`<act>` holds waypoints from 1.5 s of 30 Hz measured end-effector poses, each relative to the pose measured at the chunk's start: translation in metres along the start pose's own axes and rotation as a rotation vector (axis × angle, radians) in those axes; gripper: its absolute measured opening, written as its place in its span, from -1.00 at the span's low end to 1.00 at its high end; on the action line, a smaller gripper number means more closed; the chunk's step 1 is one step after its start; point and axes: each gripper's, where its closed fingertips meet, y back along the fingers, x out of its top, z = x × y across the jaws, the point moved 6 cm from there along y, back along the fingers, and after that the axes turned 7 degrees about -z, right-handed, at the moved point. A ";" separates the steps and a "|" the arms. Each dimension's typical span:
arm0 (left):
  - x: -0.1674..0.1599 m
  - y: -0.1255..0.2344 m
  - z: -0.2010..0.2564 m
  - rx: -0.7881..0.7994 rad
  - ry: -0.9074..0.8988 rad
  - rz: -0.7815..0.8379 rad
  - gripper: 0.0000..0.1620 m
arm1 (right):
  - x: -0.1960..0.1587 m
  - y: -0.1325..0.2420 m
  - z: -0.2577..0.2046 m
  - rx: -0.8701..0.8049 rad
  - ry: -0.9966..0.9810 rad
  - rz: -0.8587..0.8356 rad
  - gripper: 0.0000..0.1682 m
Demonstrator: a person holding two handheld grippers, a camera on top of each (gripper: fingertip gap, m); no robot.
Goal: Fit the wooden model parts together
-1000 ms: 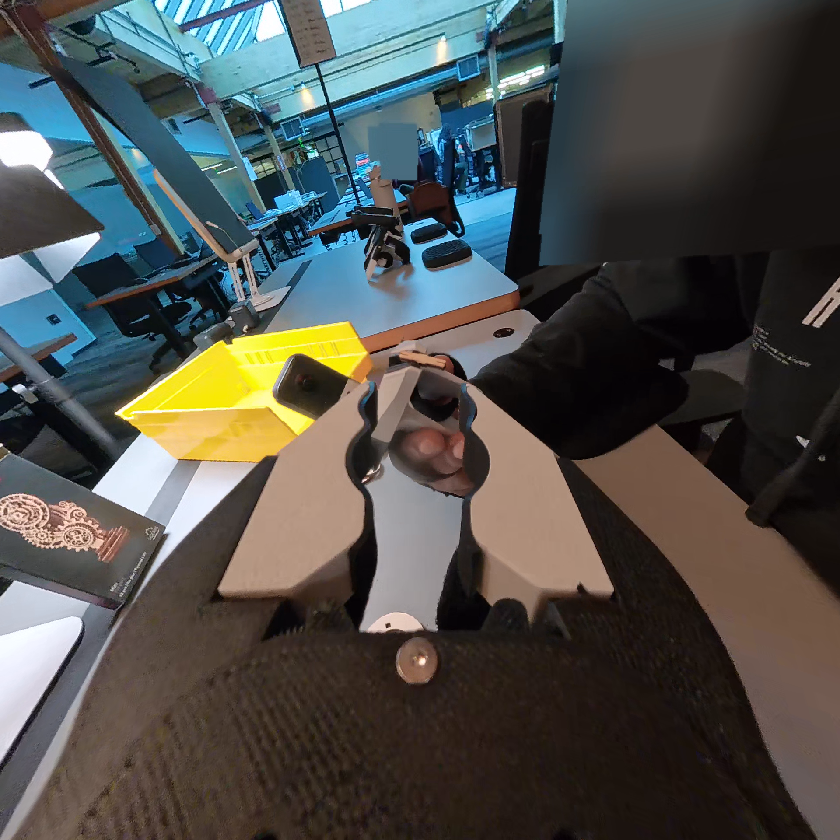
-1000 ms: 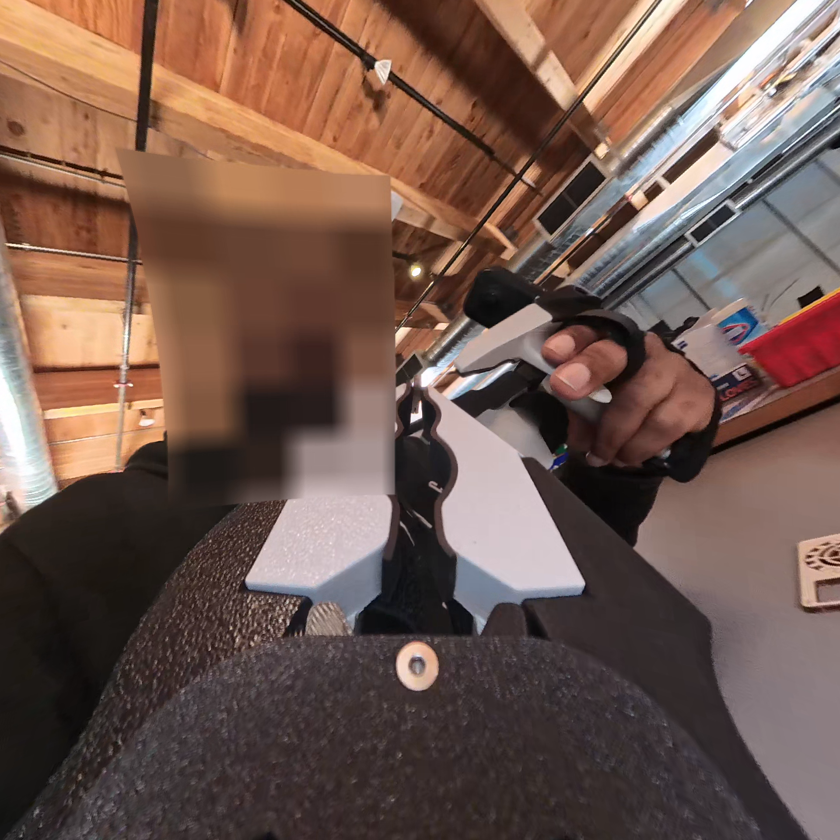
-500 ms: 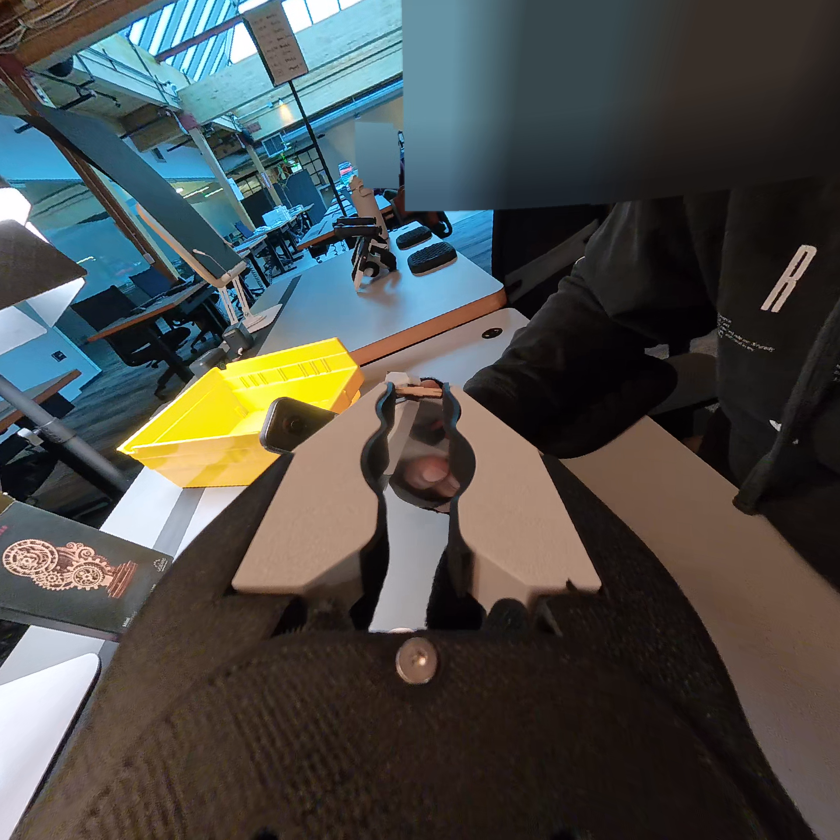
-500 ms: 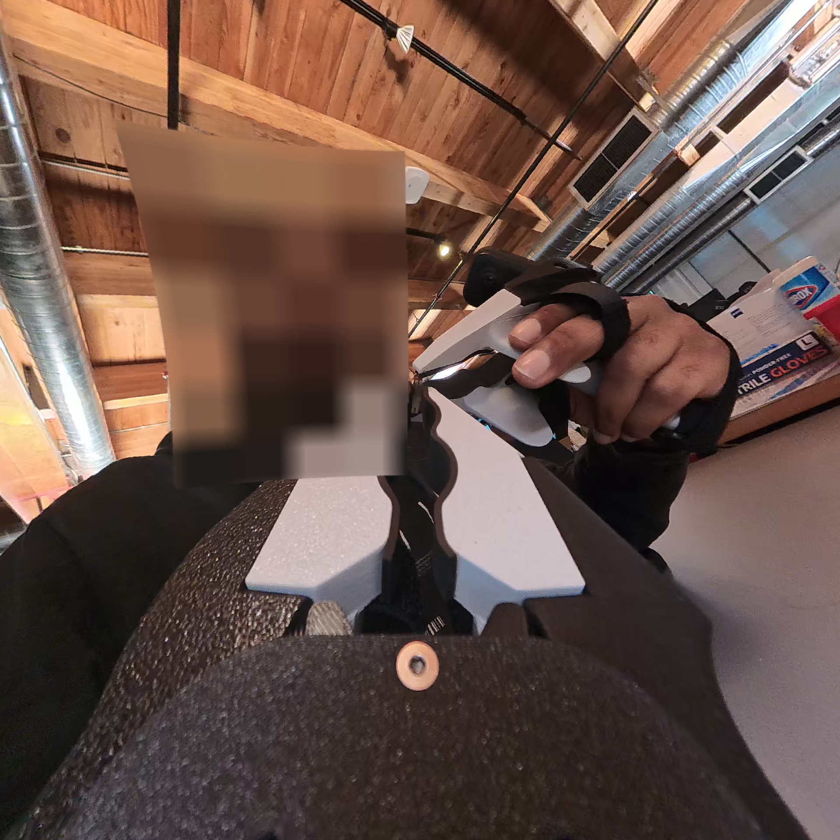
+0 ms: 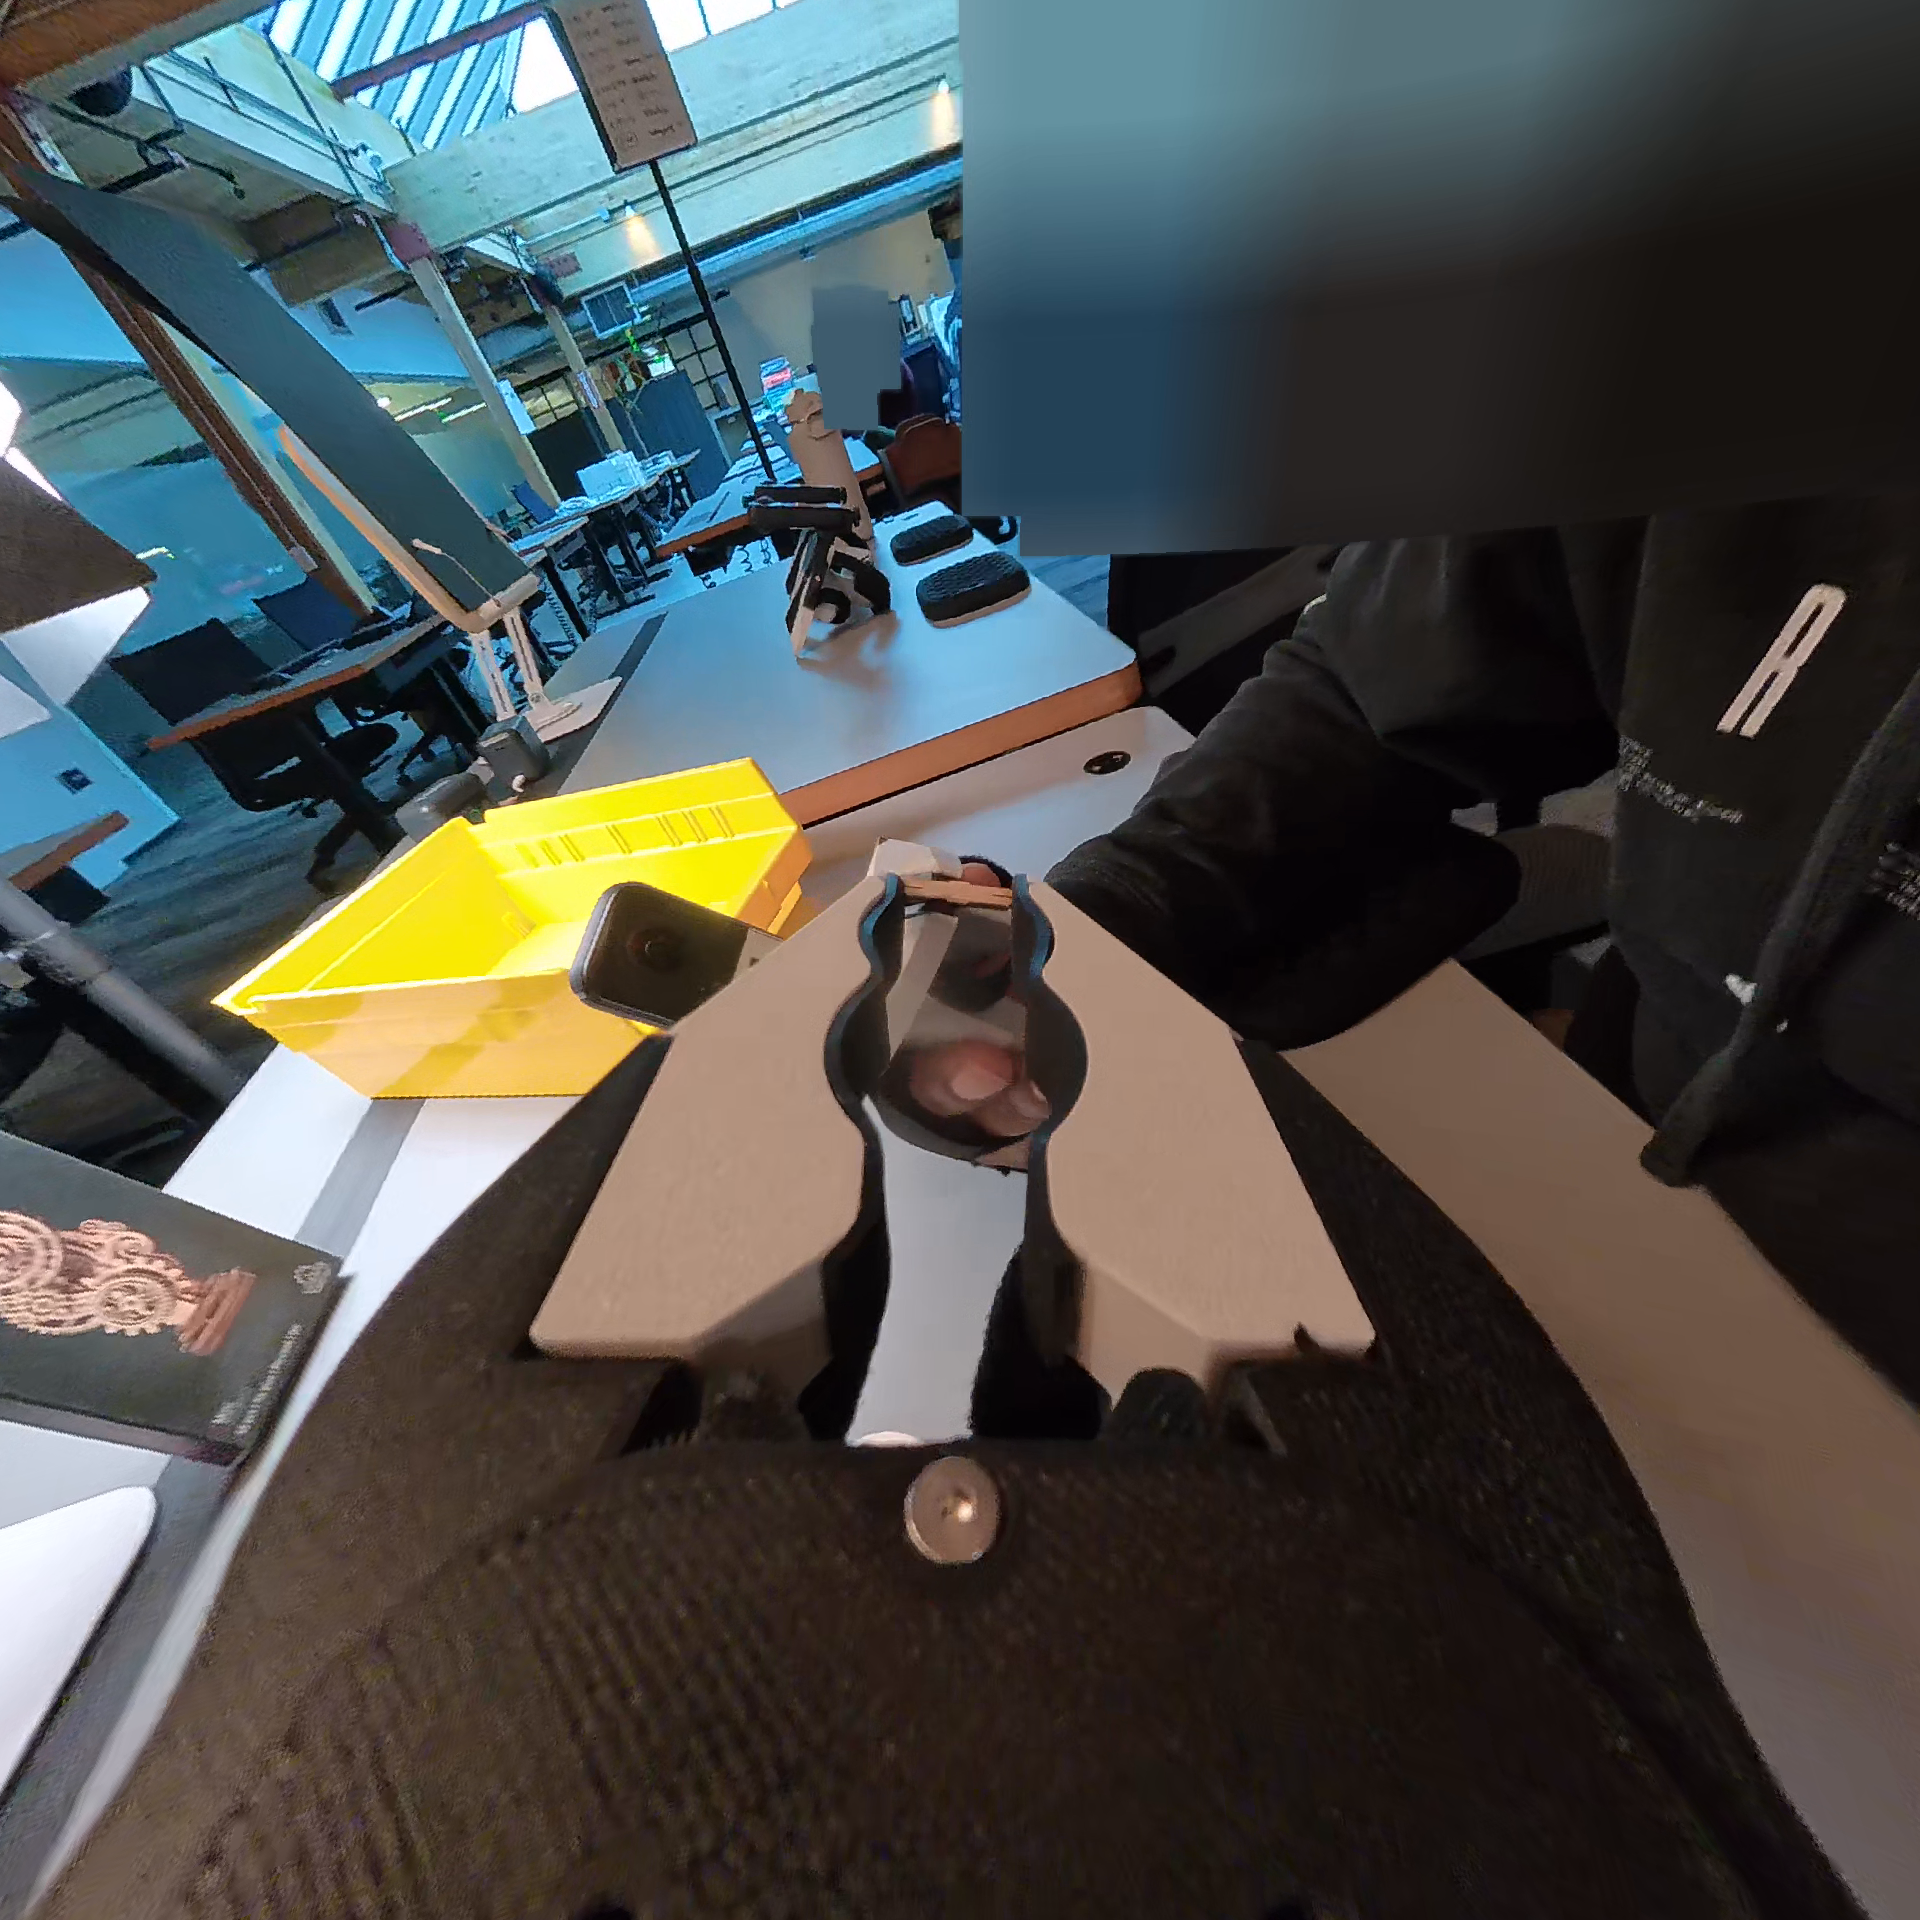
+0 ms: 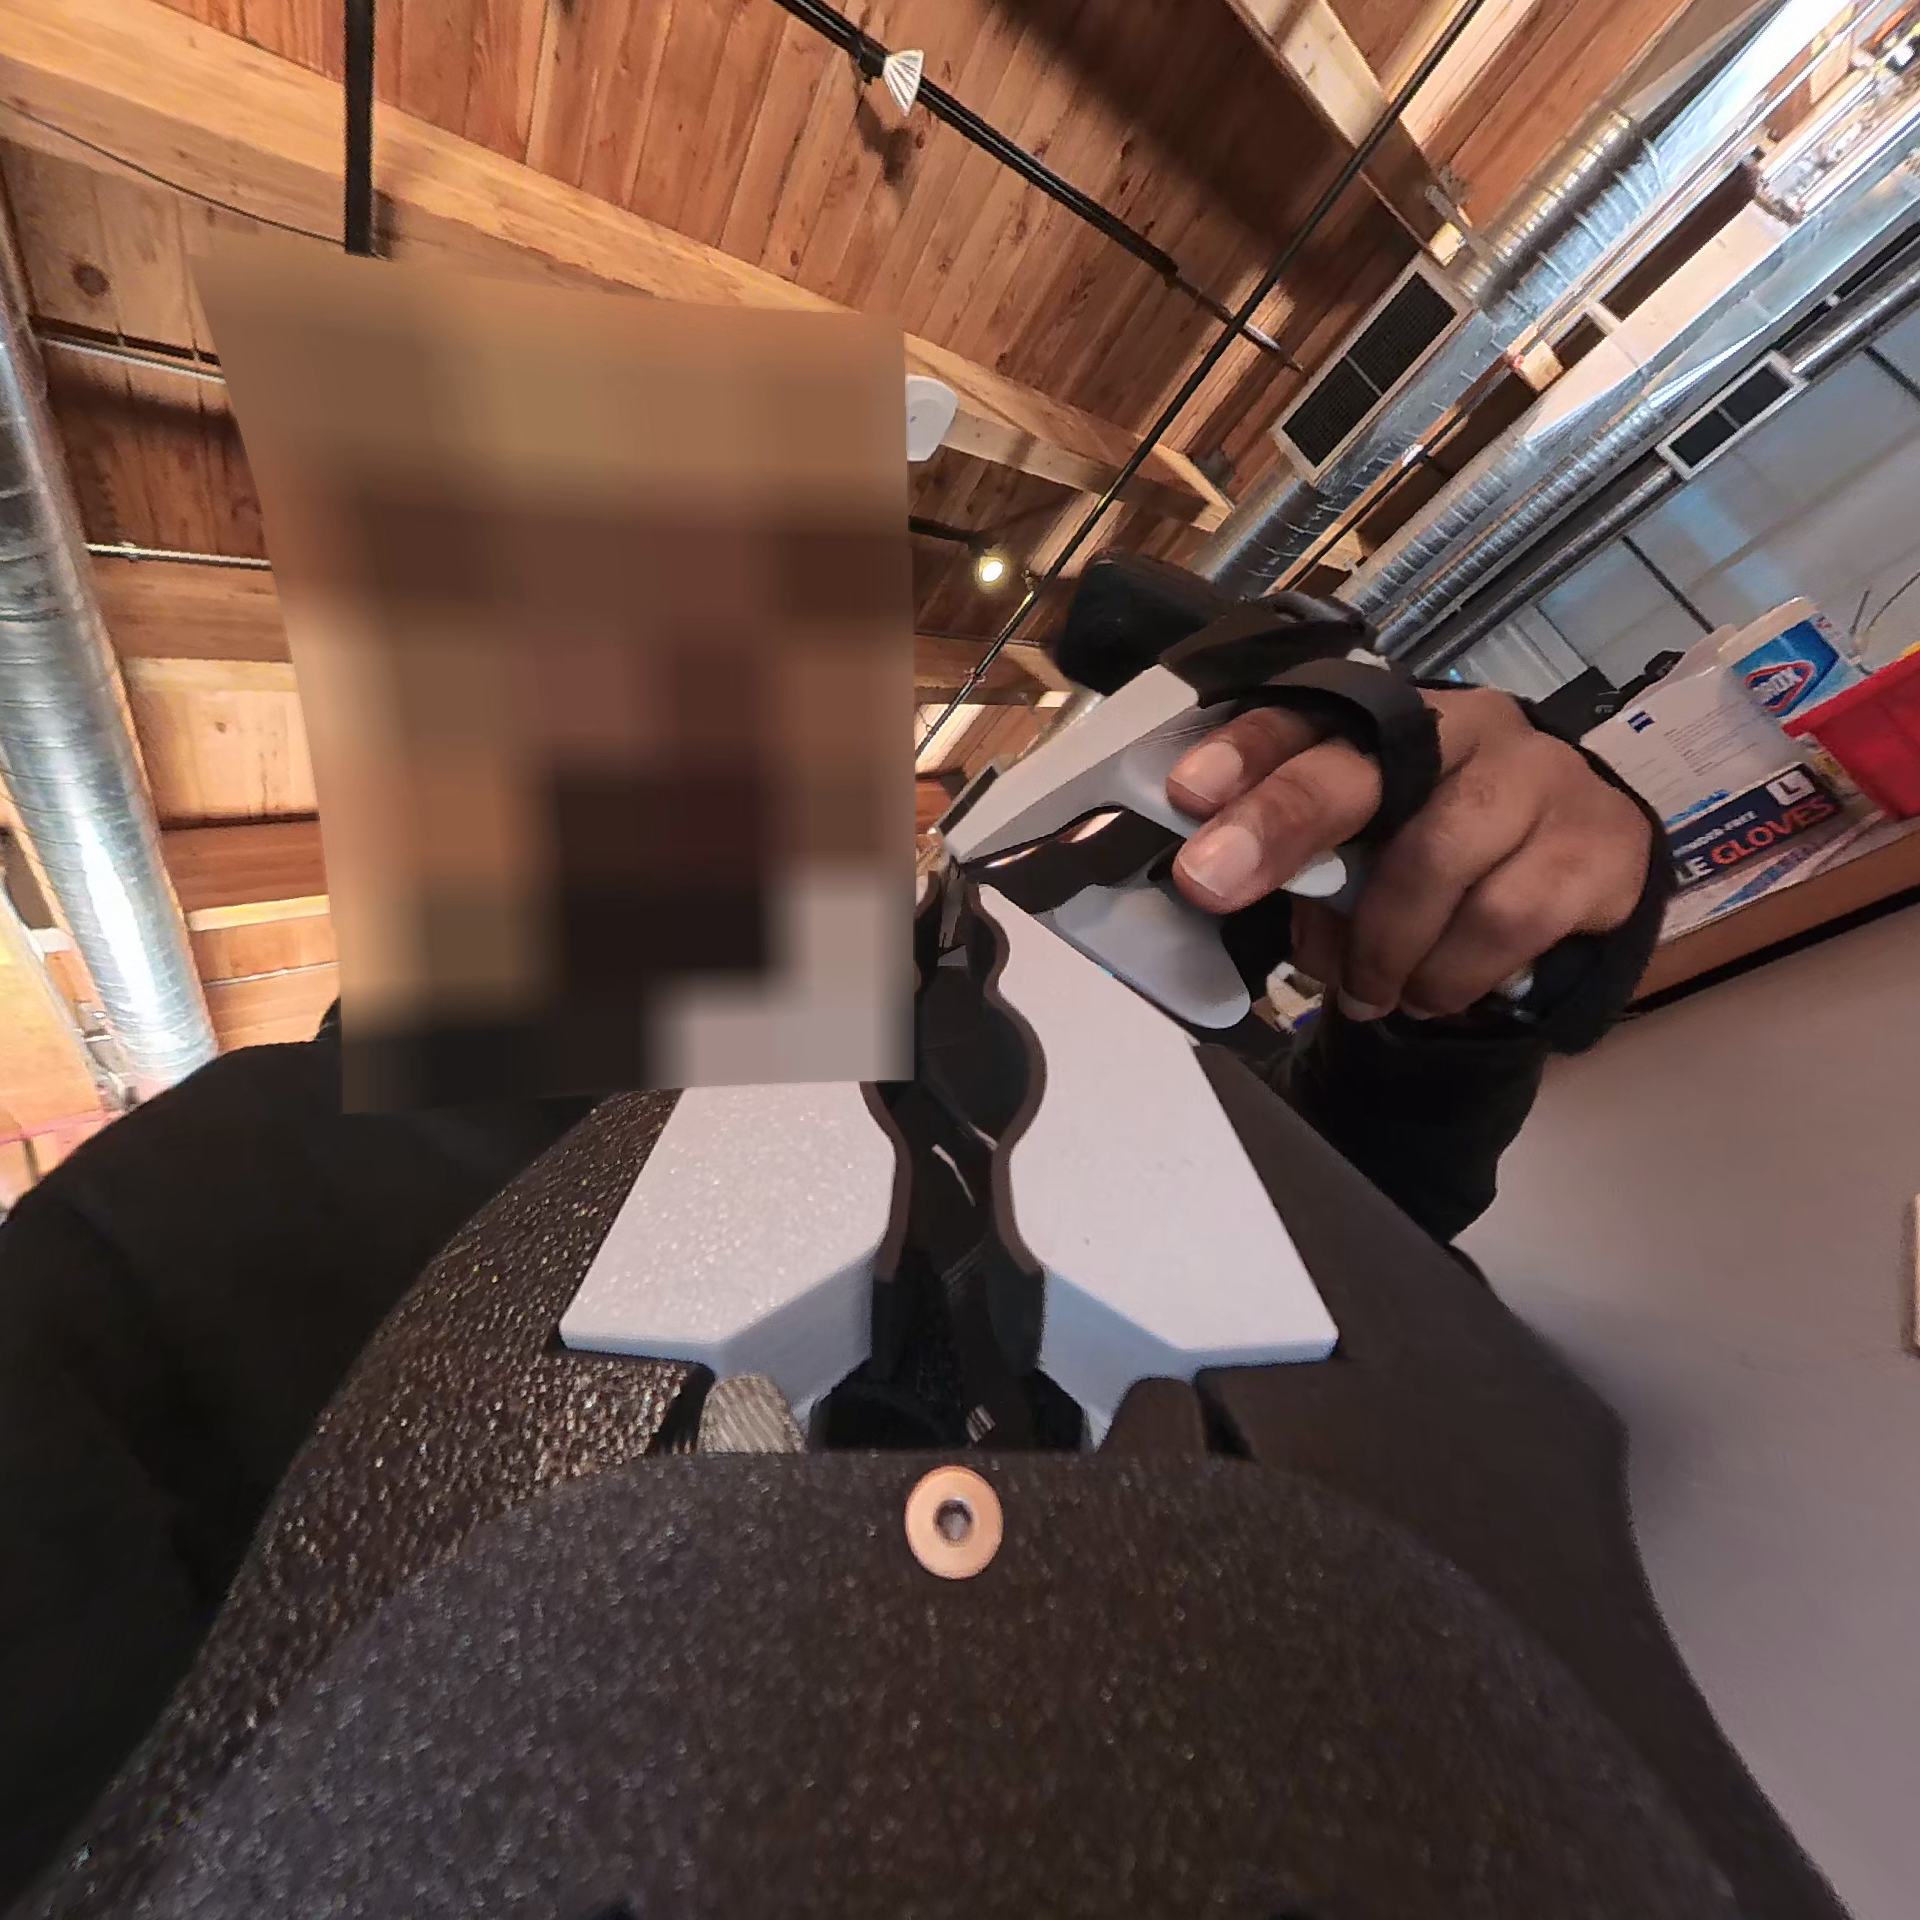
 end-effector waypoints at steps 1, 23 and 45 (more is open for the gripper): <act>0.000 0.001 -0.002 -0.010 0.031 0.021 -0.77 | 0.001 0.000 0.000 -0.016 0.012 0.004 -0.99; -0.044 0.030 -0.049 -0.503 0.947 0.356 -0.77 | 0.026 -0.038 -0.019 -0.984 1.229 -0.960 -0.71; -0.068 0.020 -0.054 -0.349 0.934 0.222 -0.62 | 0.029 0.003 0.013 -0.954 0.889 -0.640 -0.99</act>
